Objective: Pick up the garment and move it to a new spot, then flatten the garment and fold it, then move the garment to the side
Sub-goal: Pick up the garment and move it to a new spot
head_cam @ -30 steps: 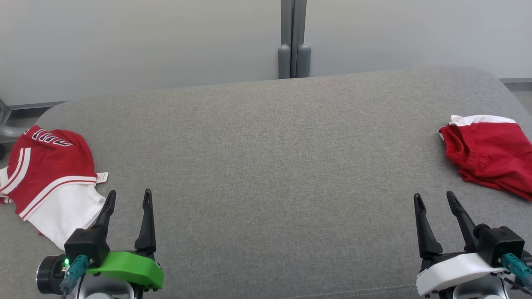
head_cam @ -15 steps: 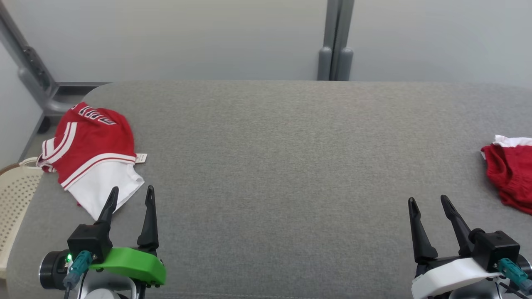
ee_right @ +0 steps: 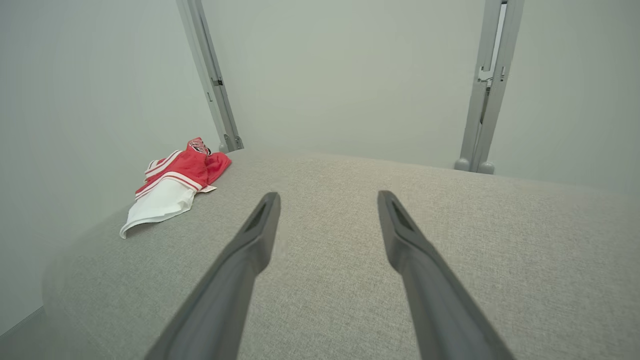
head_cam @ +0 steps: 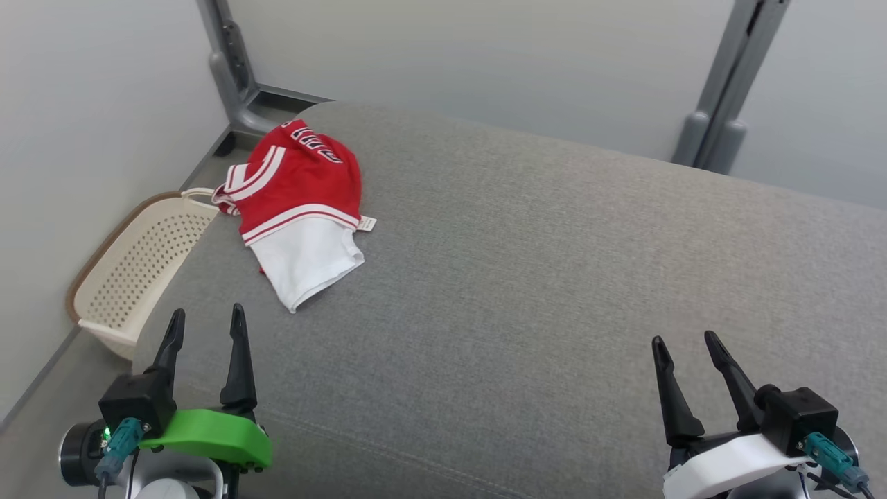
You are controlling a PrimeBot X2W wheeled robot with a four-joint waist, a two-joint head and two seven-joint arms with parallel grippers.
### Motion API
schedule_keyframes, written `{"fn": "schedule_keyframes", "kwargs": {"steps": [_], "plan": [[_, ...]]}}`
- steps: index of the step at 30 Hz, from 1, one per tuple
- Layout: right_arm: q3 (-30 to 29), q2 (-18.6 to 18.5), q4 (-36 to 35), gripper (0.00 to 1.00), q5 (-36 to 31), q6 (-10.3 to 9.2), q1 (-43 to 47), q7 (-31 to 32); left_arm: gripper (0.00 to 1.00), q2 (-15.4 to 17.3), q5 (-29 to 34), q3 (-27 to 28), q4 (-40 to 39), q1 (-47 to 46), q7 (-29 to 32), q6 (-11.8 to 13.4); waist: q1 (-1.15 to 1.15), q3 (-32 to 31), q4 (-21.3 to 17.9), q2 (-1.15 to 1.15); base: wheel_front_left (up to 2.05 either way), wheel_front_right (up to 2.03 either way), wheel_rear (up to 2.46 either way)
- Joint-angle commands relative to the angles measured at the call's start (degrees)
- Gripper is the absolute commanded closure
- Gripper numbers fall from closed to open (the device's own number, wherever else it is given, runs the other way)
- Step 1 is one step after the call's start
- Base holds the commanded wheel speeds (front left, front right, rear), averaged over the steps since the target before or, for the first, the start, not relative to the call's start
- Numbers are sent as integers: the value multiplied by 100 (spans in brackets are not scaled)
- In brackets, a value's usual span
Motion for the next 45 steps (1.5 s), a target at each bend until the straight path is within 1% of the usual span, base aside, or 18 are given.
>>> {"fn": "schedule_keyframes", "kwargs": {"steps": [1, 7, 15, 18, 20, 23, 26, 30, 32, 33, 34, 36, 37, 38, 43, 45], "plan": [[32, -6, 40, 0, 43, -8, -61, -37, 0, 36, -41, 8, -14, -59, -30, -9, 0, -29, 549, 0, 0, 0, 0], [66, -1, 79, 0, 51, -8, -76, -56, 0, 47, -59, 23, -17, -61, -45, 11, 0, -18, 631, 0, 0, 0, 0], [121, 2, 126, 0, 72, -8, -121, -65, 0, 76, -98, 34, -31, -61, -26, 40, 0, -6, 559, 0, 0, 0, 0], [113, 3, 132, 0, 78, -8, -110, -73, 0, 23, -147, 46, -60, -148, 38, 53, 0, 4, 541, 0, 0, 0, 0], [99, 3, 125, 0, 74, -8, -106, -68, 0, -20, -252, 84, -135, -258, 104, 9, 0, 19, 535, 0, 0, 0, 0], [102, 3, 79, 0, 44, -7, -148, -29, 0, 119, -246, 132, -298, -648, 232, -95, 0, 86, 513, 0, 0, 0, 0], [148, 2, 27, 0, -2, -8, -214, -3, 0, 309, -153, 211, -457, -1293, 428, -175, 0, 192, 443, 0, 0, 0, 0], [204, -45, -32, 0, -38, -8, -350, 36, 0, 472, -144, 254, -371, -2295, 855, -295, 0, 468, 210, 0, 0, 0, 0], [247, -70, -46, 0, -43, -8, -424, 35, 0, 421, -385, 255, -122, -2741, 1210, -461, 0, 609, 47, 0, 0, 0, 0], [256, -77, -36, 0, -41, -8, -450, 40, 0, 483, -382, 222, 83, -2946, 1401, -515, 0, 664, -27, 0, 0, 0, 0], [278, -85, -34, 0, -39, -8, -478, 40, 0, 417, -611, 238, 274, -3156, 1584, -623, 0, 728, -107, 0, 0, 0, 0], [291, -117, -19, 0, -40, -7, -509, 43, 0, 438, -681, 198, 775, -3567, 1900, -775, 0, 835, -251, 0, 0, 0, 0], [308, -137, -32, 0, -51, -7, -544, 53, 0, 371, -855, 215, 1002, -3736, 2067, -851, 0, 918, -325, 0, 0, 0, 0], [319, -164, -41, 0, -50, -8, -586, 69, 0, 411, -827, 178, 1264, -3898, 2200, -911, 0, 993, -394, 0, 0, 0, 0], [371, -279, -79, 0, -21, -7, -773, 81, 0, 269, -1214, 87, 2616, -4508, 2897, -1264, 0, 1361, -684, 0, 0, 0, 0], [391, -302, -87, 0, -14, -7, -852, 93, 0, 211, -1312, 82, 3115, -4683, 3073, -1350, 0, 1514, -776, 0, 0, 0, 0]]}}
